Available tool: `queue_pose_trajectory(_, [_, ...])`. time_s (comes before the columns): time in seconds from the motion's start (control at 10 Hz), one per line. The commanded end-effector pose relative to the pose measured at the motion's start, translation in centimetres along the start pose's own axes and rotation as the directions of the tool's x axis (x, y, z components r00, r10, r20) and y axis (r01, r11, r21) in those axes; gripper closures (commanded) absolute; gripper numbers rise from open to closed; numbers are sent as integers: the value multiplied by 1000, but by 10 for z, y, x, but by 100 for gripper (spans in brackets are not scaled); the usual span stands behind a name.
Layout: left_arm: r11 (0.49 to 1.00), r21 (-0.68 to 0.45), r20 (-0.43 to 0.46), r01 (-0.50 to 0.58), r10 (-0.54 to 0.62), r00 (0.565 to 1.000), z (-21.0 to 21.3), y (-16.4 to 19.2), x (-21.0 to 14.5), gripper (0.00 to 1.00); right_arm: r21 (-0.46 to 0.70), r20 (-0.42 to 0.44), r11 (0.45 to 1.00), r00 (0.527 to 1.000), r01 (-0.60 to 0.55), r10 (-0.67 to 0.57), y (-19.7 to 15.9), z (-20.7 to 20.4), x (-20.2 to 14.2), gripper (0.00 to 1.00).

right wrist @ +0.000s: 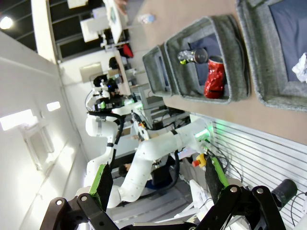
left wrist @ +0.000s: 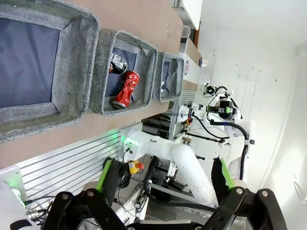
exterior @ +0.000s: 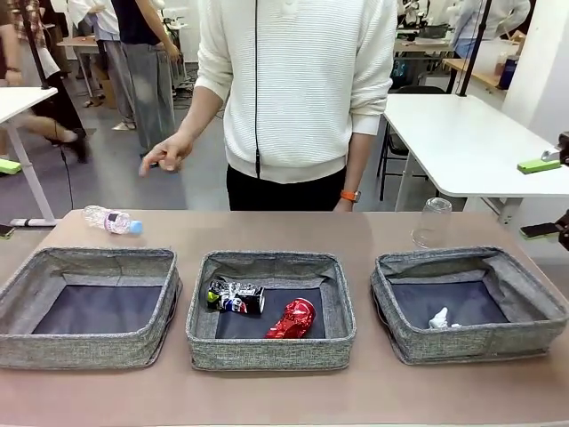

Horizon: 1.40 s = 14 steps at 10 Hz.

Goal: Sort the waste into the appropriate baskets.
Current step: Pick up the waste item pointed out by the person.

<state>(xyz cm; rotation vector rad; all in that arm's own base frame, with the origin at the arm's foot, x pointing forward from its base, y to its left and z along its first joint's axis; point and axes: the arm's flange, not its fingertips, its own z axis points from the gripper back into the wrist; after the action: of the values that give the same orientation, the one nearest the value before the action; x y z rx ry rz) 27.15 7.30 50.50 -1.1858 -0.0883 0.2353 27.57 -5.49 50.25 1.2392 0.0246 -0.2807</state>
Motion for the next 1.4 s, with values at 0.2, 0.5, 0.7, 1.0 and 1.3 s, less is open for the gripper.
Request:
queue_pose_trajectory(0.2, [1000, -21, -2, 22, -22, 1000, 2, -1, 0, 0, 8, 10, 1000, 1000, -20, 19, 3, -1, 3, 0])
queue_pose_trajectory(0.5, [1000, 0, 0, 1, -1, 1000, 0, 0, 0, 0, 8, 10, 1000, 1000, -20, 19, 3, -1, 3, 0])
queue_pose_trajectory(0.7, [881, 203, -70, 428, -423, 904, -16, -12, 48, 0, 8, 10, 1000, 1000, -20, 19, 3, -1, 3, 0])
queue_pose_trajectory(1.0, [408, 568, -350, 715, -666, 659, -42, -24, 134, 0, 8, 10, 1000, 1000, -20, 19, 3, -1, 3, 0])
queue_pose_trajectory(1.3, [-314, 712, -673, 628, -559, 484, -103, -32, 140, 0, 8, 10, 1000, 1000, -20, 19, 3, -1, 3, 0])
